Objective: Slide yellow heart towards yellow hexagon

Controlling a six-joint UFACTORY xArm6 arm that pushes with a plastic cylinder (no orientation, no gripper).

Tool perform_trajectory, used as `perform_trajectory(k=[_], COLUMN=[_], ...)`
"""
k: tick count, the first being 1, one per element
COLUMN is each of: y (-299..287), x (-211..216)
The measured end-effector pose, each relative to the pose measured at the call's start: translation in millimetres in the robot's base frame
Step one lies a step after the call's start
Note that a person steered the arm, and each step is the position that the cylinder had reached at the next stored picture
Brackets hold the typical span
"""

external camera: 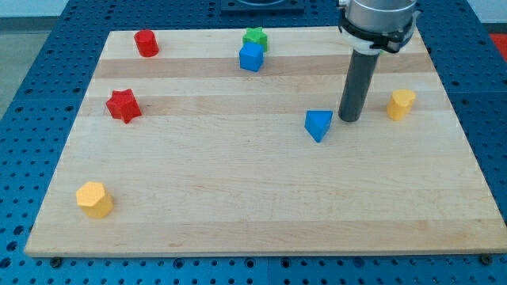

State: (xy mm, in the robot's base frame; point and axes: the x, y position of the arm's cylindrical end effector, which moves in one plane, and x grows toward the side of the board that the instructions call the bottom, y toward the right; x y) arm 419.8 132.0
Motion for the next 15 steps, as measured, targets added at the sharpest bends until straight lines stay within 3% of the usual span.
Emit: perform_trajectory(k=[10,12,15], y=[-127.8,-129.0,-142.8], x=[26.2,10.4,27.9])
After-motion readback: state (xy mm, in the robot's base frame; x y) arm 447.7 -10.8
